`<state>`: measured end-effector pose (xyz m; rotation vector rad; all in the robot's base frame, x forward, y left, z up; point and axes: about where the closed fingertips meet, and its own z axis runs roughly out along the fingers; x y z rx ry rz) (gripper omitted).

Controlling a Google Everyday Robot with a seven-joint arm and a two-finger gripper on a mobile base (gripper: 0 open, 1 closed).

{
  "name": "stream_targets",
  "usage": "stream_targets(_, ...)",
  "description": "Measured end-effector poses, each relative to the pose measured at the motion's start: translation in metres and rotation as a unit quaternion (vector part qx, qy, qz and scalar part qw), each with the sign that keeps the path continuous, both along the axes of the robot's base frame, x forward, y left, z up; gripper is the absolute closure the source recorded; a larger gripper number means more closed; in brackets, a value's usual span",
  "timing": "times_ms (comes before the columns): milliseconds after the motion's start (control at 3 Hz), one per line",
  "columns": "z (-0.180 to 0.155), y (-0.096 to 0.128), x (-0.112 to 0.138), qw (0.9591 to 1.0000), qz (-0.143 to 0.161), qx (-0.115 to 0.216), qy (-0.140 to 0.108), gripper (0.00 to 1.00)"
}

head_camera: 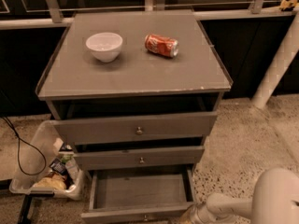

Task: Close bottom drawer

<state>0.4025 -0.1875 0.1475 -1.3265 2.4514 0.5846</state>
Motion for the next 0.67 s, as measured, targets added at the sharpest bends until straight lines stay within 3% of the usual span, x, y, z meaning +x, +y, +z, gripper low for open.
stream_targets(667, 0.0000, 0.0000, 0.0000, 1.0000, 0.000, 0.000, 0.000, 0.39)
